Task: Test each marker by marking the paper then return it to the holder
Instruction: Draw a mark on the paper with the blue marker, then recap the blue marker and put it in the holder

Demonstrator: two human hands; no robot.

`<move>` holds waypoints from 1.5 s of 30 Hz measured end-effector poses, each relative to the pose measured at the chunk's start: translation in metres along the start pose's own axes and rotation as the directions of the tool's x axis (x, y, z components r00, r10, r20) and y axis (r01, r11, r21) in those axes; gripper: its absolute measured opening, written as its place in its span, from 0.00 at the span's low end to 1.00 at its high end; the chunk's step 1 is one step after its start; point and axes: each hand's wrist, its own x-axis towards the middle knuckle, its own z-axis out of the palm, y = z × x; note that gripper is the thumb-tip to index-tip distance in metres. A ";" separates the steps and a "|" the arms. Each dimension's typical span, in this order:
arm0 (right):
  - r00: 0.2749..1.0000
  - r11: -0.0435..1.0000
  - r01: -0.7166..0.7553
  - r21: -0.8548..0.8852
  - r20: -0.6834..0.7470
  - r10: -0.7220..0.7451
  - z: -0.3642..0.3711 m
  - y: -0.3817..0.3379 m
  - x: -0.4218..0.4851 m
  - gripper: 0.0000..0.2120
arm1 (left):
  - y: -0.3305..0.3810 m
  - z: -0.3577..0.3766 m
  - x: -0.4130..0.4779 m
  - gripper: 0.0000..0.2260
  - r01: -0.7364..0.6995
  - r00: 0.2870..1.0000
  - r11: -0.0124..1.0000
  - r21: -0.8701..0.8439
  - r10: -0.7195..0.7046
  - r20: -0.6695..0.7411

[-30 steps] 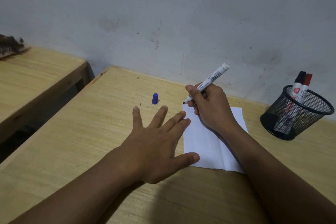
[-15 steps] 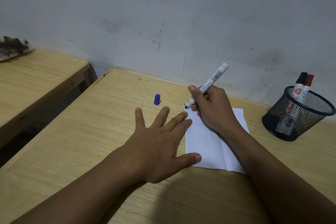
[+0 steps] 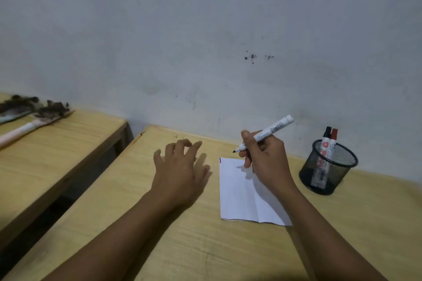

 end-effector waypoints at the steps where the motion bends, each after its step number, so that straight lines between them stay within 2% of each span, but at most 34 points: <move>1: 1.000 1.000 -0.002 -0.006 0.006 0.002 -0.005 -0.004 -0.007 0.17 | -0.005 -0.001 0.009 0.24 0.041 0.998 0.999 0.026 -0.043 0.049; 3: 1.000 1.000 -0.005 -0.015 0.011 0.006 -0.018 -0.012 -0.021 0.16 | -0.010 -0.004 0.020 0.17 0.075 0.989 0.995 0.066 -0.083 0.119; 5: 1.000 1.000 -0.007 -0.027 0.000 0.007 -0.032 -0.021 -0.034 0.16 | -0.010 -0.013 0.021 0.10 0.115 0.990 0.993 0.008 -0.115 0.082; 7: 1.000 1.000 -0.005 -0.013 -0.016 0.004 -0.046 -0.033 -0.045 0.15 | 0.001 -0.031 0.015 0.05 0.143 0.990 0.976 -0.166 -0.143 0.014; 8: 1.000 1.000 -0.009 0.012 -0.024 0.009 -0.051 -0.040 -0.049 0.15 | 0.010 -0.044 0.010 0.02 0.150 0.988 0.938 -0.312 -0.155 0.009; 10: 0.999 0.997 -0.028 0.078 -0.037 0.031 -0.060 -0.059 -0.054 0.15 | 0.033 -0.072 -0.003 0.04 0.145 0.988 0.745 -0.651 -0.145 0.055; 12: 0.998 0.991 -0.029 0.128 -0.049 0.036 -0.066 -0.085 -0.060 0.17 | 0.059 -0.102 -0.017 0.04 0.128 0.991 0.547 -0.827 -0.091 0.093; 17: 0.993 0.980 0.063 0.189 -0.112 -0.042 -0.077 -0.145 -0.081 0.19 | 0.113 -0.157 -0.044 0.06 0.054 0.997 0.352 -0.935 0.027 0.067; 24: 0.978 0.973 0.158 0.167 -0.159 -0.132 -0.107 -0.192 -0.110 0.18 | 0.155 -0.198 -0.072 0.06 -0.039 0.995 0.265 -0.963 0.103 -0.012; 27: 0.977 0.976 0.167 0.142 -0.157 -0.144 -0.116 -0.203 -0.122 0.19 | 0.172 -0.206 -0.079 0.05 -0.120 0.988 0.270 -0.955 0.128 -0.088; 28: 0.977 0.981 0.156 0.115 -0.163 -0.137 -0.119 -0.204 -0.123 0.20 | 0.177 -0.205 -0.081 0.04 -0.186 0.980 0.311 -0.932 0.127 -0.154; 30: 0.981 0.994 0.100 0.046 -0.173 -0.091 -0.127 -0.208 -0.125 0.22 | 0.185 -0.200 -0.083 0.04 -0.349 0.936 0.455 -0.819 0.132 -0.326; 32: 0.991 0.998 0.017 0.066 -0.134 -0.008 -0.136 -0.207 -0.126 0.23 | 0.190 -0.193 -0.084 0.05 -0.459 0.877 0.569 -0.682 0.171 -0.448; 34: 0.991 0.994 -0.063 0.091 -0.113 0.073 -0.143 -0.203 -0.127 0.27 | 0.194 -0.191 -0.079 0.05 -0.470 0.864 0.617 -0.631 0.176 -0.472; 35: 0.985 0.996 -0.069 0.048 -0.157 0.076 -0.147 -0.199 -0.127 0.30 | 0.195 -0.190 -0.075 0.04 -0.452 0.869 0.632 -0.629 0.155 -0.469; 37: 0.945 0.983 0.006 -0.183 -0.320 -0.065 -0.155 -0.183 -0.123 0.27 | 0.197 -0.188 -0.064 0.04 -0.409 0.882 0.677 -0.612 0.122 -0.455; 38: 0.909 0.937 0.074 -0.341 -0.363 -0.204 -0.160 -0.174 -0.121 0.20 | 0.199 -0.185 -0.060 0.05 -0.400 0.885 0.704 -0.587 0.129 -0.448; 39: 0.891 0.875 0.139 -0.464 -0.328 -0.315 -0.165 -0.167 -0.120 0.12 | 0.201 -0.182 -0.056 0.06 -0.400 0.886 0.725 -0.561 0.148 -0.440; 40: 0.898 0.805 0.187 -0.563 -0.234 -0.373 -0.167 -0.161 -0.119 0.10 | 0.205 -0.177 -0.054 0.07 -0.407 0.885 0.734 -0.543 0.172 -0.432; 41: 0.911 0.748 0.224 -0.625 -0.138 -0.388 -0.168 -0.153 -0.116 0.13 | 0.210 -0.172 -0.051 0.06 -0.419 0.885 0.734 -0.535 0.198 -0.422; 43: 0.927 0.711 0.241 -0.661 -0.060 -0.370 -0.170 -0.143 -0.105 0.13 | 0.220 -0.162 -0.044 0.05 -0.444 0.881 0.724 -0.528 0.245 -0.405; 45: 0.928 0.730 0.224 -0.646 -0.088 -0.362 -0.173 -0.134 -0.091 0.09 | 0.230 -0.153 -0.035 0.09 -0.458 0.880 0.703 -0.544 0.270 -0.391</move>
